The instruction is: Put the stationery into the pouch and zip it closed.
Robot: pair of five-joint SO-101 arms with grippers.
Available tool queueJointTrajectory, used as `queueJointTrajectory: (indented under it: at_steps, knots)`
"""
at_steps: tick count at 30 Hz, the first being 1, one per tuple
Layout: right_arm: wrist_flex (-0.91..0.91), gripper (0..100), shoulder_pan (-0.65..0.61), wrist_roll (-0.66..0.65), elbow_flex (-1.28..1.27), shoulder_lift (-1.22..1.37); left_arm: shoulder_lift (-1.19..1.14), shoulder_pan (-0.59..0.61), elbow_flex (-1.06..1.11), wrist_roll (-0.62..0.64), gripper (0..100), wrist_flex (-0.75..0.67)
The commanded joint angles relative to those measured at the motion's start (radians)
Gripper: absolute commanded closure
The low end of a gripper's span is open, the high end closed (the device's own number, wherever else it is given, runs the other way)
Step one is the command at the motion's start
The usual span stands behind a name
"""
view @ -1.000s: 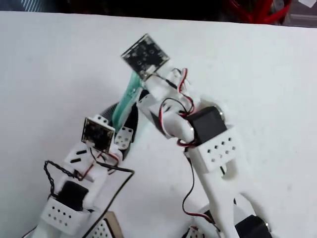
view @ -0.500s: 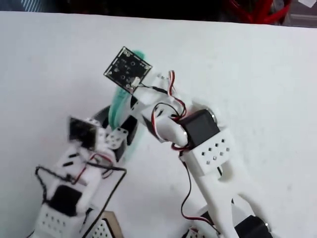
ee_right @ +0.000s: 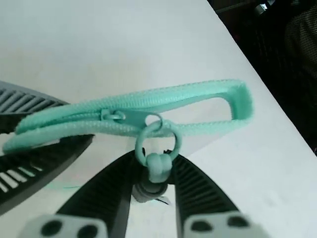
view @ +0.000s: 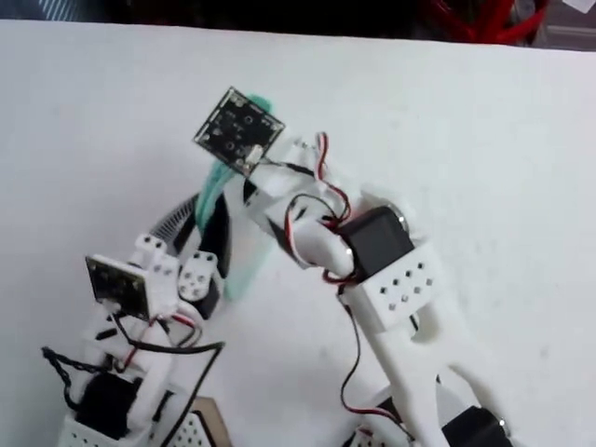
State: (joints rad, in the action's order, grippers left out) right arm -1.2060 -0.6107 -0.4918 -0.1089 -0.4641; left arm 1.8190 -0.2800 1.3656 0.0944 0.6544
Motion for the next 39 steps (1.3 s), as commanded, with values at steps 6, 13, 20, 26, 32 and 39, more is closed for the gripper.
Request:
queueJointTrajectory:
  at_steps: [6, 13, 20, 26, 32, 39]
  knots:
    - [0.059, 98.1, 0.039, -0.009, 0.084, -0.042, 0.008, -0.035, -0.021, -0.011, 98, 0.017]
    - [0.208, 98.1, 0.09, -0.009, 0.212, 0.038, 0.008, -0.042, -0.023, -0.018, 98, 0.041]
    - [0.213, 98.1, 0.174, -0.008, 0.31, 0.174, 0.008, -0.042, -0.023, -0.057, 98, 0.041]
    - [0.213, 98.1, 0.278, 0.049, 0.446, 0.3, 0.008, -0.044, -0.021, -0.058, 98, 0.041]
    - [0.208, 98.1, 0.34, 0.052, 0.588, 0.44, 0.008, -0.044, -0.021, -0.058, 98, 0.041]
    - [0.171, 98.1, 0.377, 0.052, 0.681, 0.518, 0.008, -0.044, -0.006, -0.06, 98, 0.034]
